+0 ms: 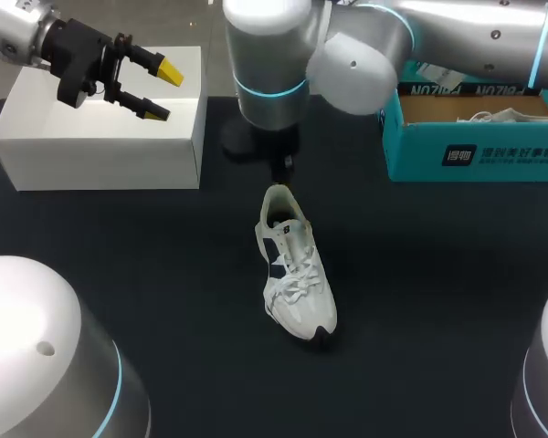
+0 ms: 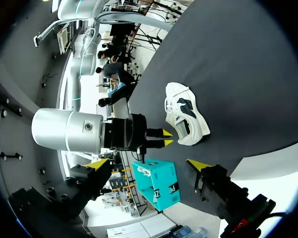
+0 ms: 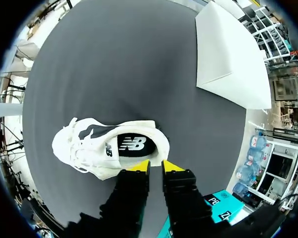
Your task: Take the shoe out of the shoebox, open the shoe tongue, remove and reinsert the insole, then place the shoe into the shoebox
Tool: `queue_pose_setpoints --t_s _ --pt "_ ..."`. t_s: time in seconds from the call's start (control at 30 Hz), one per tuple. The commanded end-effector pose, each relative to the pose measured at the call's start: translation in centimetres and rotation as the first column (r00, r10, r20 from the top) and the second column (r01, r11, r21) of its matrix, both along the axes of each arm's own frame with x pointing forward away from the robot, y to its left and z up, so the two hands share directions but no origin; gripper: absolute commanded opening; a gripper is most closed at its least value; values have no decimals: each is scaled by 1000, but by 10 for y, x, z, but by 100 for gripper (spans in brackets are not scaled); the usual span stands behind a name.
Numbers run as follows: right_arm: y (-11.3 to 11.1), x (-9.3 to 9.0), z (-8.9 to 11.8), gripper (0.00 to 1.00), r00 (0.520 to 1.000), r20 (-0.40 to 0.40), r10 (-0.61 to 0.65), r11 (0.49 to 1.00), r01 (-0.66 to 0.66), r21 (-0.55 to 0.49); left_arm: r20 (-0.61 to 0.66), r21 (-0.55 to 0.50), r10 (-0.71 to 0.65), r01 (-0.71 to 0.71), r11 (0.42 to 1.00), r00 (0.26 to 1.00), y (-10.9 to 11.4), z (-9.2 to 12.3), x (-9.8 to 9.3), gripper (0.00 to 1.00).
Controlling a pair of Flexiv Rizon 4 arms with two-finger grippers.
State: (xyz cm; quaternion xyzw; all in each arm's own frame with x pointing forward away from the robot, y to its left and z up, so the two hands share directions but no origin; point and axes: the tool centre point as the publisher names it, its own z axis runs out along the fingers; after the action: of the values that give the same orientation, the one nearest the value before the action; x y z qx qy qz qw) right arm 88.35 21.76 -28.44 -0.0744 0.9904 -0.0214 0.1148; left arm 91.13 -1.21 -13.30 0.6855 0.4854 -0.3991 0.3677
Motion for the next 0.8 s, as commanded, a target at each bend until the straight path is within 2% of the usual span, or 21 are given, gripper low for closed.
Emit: queue_pose_setpoints --t_s 0.03,0.17,0.57,0.8 --pt "-4 -3 -7 38 1000 -5 -8 1000 8 19 2 3 1 -1 1000 1000 0 0 -1 100" --pt "-5 0 -15 44 1000 -5 -24 999 24 31 2 3 1 -1 1000 1000 0 0 -1 100" --pt "-3 19 -40 46 999 -37 -13 1000 13 -2 2 3 1 -1 1000 1000 0 0 -1 100" --pt "-1 31 -46 49 999 -36 16 1000 -15 11 2 3 1 -1 1000 1000 0 0 -1 100"
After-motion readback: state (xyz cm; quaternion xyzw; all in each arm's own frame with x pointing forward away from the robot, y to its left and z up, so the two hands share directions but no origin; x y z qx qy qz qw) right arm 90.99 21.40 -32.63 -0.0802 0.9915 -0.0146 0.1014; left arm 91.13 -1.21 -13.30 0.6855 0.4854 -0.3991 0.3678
